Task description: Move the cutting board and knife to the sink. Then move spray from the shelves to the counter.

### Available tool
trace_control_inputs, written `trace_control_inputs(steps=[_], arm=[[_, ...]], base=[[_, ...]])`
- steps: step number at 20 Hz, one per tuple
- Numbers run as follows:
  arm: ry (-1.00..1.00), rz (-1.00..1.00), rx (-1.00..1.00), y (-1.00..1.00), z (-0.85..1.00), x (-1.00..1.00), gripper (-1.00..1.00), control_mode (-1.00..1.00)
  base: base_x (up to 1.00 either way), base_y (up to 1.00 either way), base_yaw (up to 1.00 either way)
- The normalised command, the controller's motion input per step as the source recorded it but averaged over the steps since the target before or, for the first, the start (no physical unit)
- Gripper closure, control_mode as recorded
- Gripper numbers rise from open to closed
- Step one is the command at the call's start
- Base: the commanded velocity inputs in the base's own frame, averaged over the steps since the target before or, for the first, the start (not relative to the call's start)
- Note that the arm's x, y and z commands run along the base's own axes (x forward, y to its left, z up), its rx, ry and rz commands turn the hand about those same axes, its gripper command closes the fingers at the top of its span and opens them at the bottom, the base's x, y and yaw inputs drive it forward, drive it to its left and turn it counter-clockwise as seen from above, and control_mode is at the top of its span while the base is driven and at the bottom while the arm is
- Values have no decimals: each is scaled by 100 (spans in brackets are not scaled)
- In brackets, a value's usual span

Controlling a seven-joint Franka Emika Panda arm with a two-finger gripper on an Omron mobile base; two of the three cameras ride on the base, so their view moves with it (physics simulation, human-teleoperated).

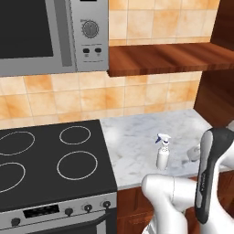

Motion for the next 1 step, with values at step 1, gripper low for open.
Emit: trace_control_inputs(steps=[1], arm=[[-27, 0, -23, 38, 0, -38, -100, -100]], base=[[0, 0, 0]])
